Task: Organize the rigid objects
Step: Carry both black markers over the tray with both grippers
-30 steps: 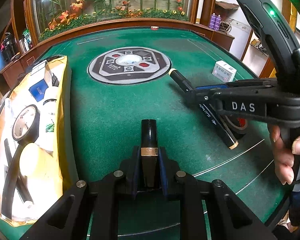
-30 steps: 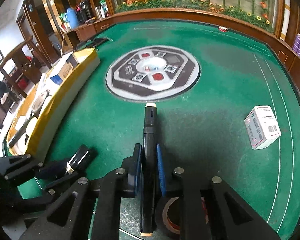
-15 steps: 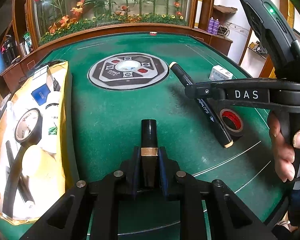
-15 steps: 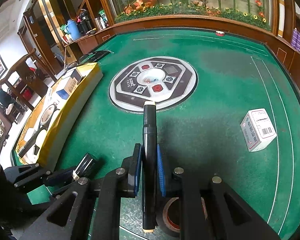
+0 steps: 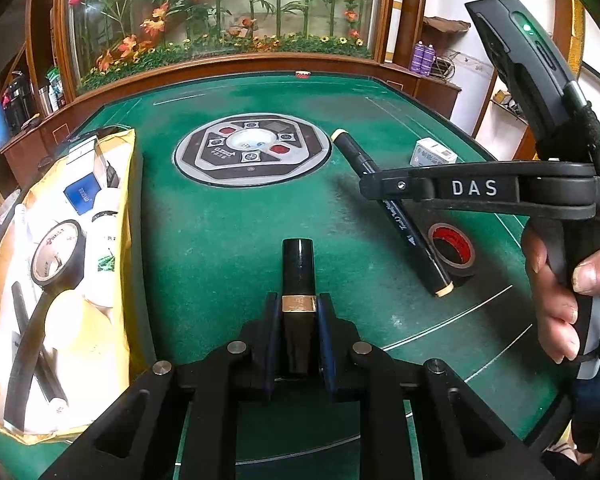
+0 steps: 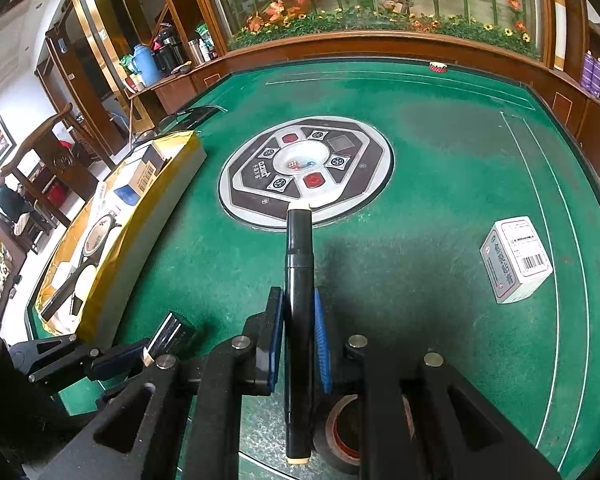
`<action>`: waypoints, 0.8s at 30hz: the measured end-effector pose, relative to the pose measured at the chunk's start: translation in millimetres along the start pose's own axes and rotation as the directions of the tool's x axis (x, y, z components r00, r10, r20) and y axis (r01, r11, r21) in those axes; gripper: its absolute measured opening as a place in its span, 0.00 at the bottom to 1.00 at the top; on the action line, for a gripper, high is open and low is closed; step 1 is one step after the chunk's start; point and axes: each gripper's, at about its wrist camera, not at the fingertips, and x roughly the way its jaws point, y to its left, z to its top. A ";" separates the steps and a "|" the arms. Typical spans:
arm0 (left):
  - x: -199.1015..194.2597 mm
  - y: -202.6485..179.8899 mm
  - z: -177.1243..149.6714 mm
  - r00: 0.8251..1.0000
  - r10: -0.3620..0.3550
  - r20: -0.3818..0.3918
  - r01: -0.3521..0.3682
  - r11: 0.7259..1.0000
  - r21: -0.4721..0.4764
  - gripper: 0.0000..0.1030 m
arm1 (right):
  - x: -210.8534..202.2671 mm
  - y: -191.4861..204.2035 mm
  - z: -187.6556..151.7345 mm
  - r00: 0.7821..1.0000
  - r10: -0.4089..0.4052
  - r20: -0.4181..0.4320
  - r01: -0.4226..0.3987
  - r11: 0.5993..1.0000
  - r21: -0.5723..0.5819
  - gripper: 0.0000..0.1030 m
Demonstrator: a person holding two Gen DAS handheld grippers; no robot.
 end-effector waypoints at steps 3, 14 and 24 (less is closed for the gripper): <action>-2.9 -1.9 0.2 1.000 -0.003 0.005 0.003 1.000 0.002 0.17 | 0.0 -0.3 0.1 1.000 0.000 0.001 0.000 1.000 0.001 0.14; -25.1 -1.3 7.8 0.998 -0.013 0.056 0.013 1.000 -0.008 0.17 | -1.5 -2.2 2.8 1.000 0.009 0.009 -0.009 1.000 0.018 0.14; -45.3 12.2 13.3 0.994 -0.012 0.109 0.016 0.999 -0.039 0.17 | -0.2 0.0 2.9 1.000 0.027 0.012 -0.028 0.999 0.045 0.14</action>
